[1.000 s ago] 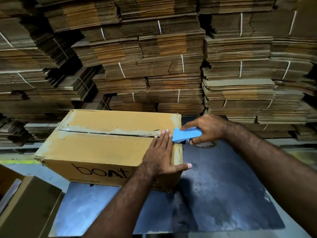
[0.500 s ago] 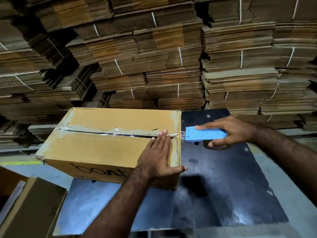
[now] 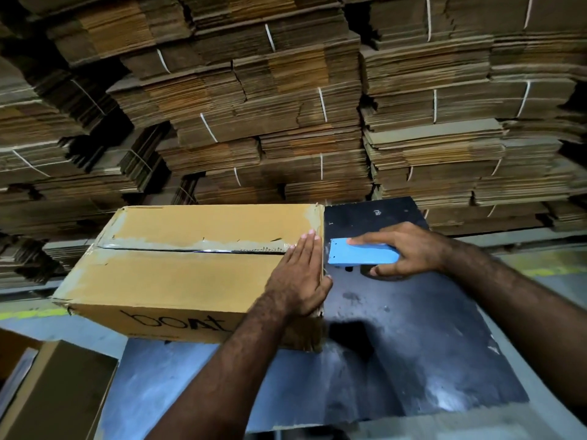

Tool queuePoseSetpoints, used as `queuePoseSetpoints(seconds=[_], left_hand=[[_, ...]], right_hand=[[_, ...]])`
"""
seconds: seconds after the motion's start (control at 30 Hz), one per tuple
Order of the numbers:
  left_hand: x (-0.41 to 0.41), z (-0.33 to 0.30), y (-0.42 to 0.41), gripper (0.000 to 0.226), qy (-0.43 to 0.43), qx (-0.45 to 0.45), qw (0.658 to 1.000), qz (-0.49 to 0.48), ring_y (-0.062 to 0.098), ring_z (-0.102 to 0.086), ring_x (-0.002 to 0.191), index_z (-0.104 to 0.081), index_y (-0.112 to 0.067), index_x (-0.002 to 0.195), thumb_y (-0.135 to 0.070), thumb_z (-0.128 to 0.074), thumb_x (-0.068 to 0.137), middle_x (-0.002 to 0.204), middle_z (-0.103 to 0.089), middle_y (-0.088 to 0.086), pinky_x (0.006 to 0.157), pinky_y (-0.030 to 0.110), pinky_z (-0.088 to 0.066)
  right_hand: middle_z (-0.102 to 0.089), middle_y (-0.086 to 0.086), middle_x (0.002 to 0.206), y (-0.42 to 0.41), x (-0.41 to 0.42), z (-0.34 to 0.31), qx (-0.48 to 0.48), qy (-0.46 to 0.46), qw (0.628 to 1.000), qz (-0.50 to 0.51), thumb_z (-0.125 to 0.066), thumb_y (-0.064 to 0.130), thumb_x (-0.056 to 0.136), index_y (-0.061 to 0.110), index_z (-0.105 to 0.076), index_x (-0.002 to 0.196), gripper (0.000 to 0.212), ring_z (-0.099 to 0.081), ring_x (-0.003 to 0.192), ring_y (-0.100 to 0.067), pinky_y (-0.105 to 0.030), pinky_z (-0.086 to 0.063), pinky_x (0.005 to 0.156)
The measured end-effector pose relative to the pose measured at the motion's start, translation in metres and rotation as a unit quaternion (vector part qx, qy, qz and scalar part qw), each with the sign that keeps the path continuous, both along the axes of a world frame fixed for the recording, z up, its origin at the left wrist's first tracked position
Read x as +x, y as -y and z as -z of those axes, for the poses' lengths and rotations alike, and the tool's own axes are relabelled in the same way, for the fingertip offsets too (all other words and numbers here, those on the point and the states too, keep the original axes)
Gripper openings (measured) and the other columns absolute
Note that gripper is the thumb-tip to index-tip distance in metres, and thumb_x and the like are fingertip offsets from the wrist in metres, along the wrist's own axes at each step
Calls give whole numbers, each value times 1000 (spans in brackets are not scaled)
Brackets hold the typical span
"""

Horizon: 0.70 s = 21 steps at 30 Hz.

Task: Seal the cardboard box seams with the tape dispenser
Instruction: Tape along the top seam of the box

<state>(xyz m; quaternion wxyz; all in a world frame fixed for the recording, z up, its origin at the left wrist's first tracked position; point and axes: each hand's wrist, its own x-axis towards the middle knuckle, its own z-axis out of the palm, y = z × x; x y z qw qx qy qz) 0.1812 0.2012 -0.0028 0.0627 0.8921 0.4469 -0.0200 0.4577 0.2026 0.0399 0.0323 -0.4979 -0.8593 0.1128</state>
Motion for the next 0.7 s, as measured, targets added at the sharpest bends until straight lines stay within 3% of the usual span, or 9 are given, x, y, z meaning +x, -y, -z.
queuePoseSetpoints(seconds=[0.17,0.27,0.4,0.47,0.63,0.7], left_hand=[[0,2,0,81,10,-4,1000,4,22,12,153,9,-7,157,-50,-13,93,166,15,10,121,35,7],[0,2,1,80,7,-1,1000,2,21,12,154,9,-8,158,-51,-14,94,166,14,10,123,36,5],[-3,2,-2,81,8,-12,1000,14,21,15,153,10,-9,157,-56,-13,95,165,17,11,125,40,3],[-9,2,-2,85,8,-11,999,45,20,18,152,11,-10,157,-64,-13,97,164,18,10,124,39,6],[-12,2,0,93,-22,15,997,75,20,18,152,11,-7,157,-71,-7,92,164,19,12,125,38,5],[-9,2,1,92,-28,18,997,70,21,17,152,11,-7,157,-68,-5,91,165,17,13,125,38,4]], right_hand=[[-47,16,89,17,20,-5,-10,-34,999,0,-53,68,82,53,-31,146,70,-45,80,-6,-8,-30,72],[-57,9,99,17,22,-1,-13,-28,1000,3,-51,69,81,55,-29,145,69,-49,84,-8,-5,-30,74],[-64,-2,120,-2,10,3,-26,10,1000,-13,-47,70,79,52,-32,146,70,-57,99,-17,-24,-38,81],[-65,-1,121,-15,-5,-2,-33,39,998,-25,-47,66,78,46,-37,146,72,-56,94,-15,-27,-41,81],[-66,10,105,-35,-36,-35,-36,139,989,-38,-60,59,82,43,-48,140,62,-50,79,-9,-24,-38,63],[-66,9,116,-37,-44,-45,-38,168,984,-40,-61,57,82,41,-51,139,60,-48,84,-9,-25,-39,69]])
